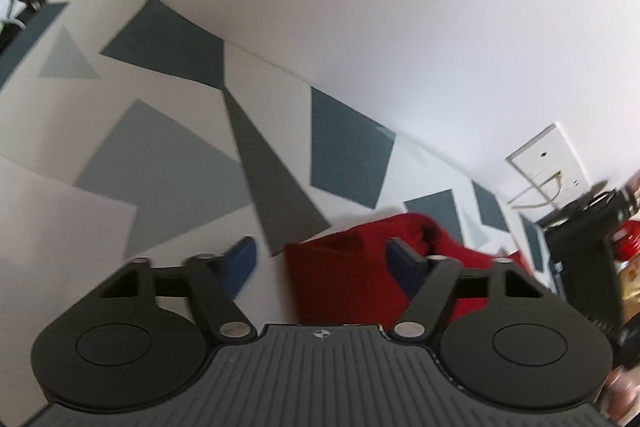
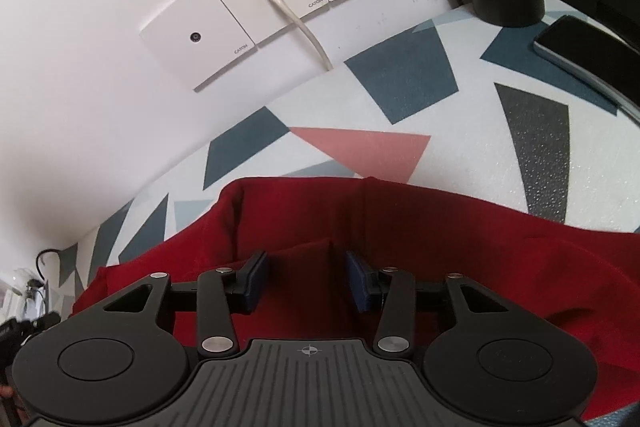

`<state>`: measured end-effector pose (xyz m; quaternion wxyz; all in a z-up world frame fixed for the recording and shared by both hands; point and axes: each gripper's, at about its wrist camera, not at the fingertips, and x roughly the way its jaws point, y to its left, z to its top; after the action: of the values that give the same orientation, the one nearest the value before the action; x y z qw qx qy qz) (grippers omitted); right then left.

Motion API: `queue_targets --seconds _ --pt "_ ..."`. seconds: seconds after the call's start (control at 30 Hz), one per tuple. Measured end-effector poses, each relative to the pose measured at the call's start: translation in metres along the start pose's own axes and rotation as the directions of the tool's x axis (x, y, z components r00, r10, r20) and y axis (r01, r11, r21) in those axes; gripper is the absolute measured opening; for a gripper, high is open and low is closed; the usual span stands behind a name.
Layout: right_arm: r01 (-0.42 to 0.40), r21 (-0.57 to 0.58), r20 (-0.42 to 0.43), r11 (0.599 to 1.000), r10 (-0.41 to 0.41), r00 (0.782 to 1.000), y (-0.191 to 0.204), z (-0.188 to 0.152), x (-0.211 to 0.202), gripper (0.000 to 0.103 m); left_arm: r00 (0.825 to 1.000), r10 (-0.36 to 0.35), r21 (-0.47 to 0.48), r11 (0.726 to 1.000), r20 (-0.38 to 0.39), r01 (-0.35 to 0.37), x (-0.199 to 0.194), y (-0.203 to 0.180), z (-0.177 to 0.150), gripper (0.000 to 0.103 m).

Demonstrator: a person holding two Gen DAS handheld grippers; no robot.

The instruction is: Fold clothes

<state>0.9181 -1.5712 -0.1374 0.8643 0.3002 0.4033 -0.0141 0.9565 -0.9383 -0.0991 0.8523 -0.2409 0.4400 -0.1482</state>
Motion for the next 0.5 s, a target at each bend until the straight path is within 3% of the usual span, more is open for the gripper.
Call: queue_targets --seconds 0.03,0.07,0.1,0.13,0.27,0.5 --pt "-0.002 0.002 0.001 1.0 0.002 1.0 -0.001 -0.001 0.0 0.036 1.0 -0.006 0.012 1.0 -0.005 0.006 0.002 -0.002 0.001 0.015" --pt "0.0 -0.006 0.003 1.0 0.0 1.0 0.0 -0.001 0.0 0.029 1.0 0.008 0.044 0.999 -0.005 -0.008 0.003 -0.005 0.001 0.004" --pt "0.006 -0.019 0.006 1.0 -0.006 1.0 0.001 -0.001 -0.001 0.014 1.0 0.016 0.066 0.998 0.01 -0.016 0.0 -0.008 0.0 0.005" --pt "0.011 -0.032 0.008 0.999 -0.011 1.0 0.002 -0.001 -0.001 0.007 0.999 0.009 0.077 0.997 0.039 -0.012 -0.004 -0.01 -0.001 0.005" --pt "-0.003 -0.106 0.116 0.994 0.016 0.993 0.013 0.001 -0.017 0.005 0.997 -0.006 0.071 0.997 0.082 0.0 -0.01 -0.009 -0.002 0.005" --pt "0.043 -0.152 0.096 0.987 -0.029 0.995 0.018 0.012 -0.009 0.005 0.995 0.032 0.061 0.997 0.089 -0.038 -0.004 -0.007 -0.004 0.005"
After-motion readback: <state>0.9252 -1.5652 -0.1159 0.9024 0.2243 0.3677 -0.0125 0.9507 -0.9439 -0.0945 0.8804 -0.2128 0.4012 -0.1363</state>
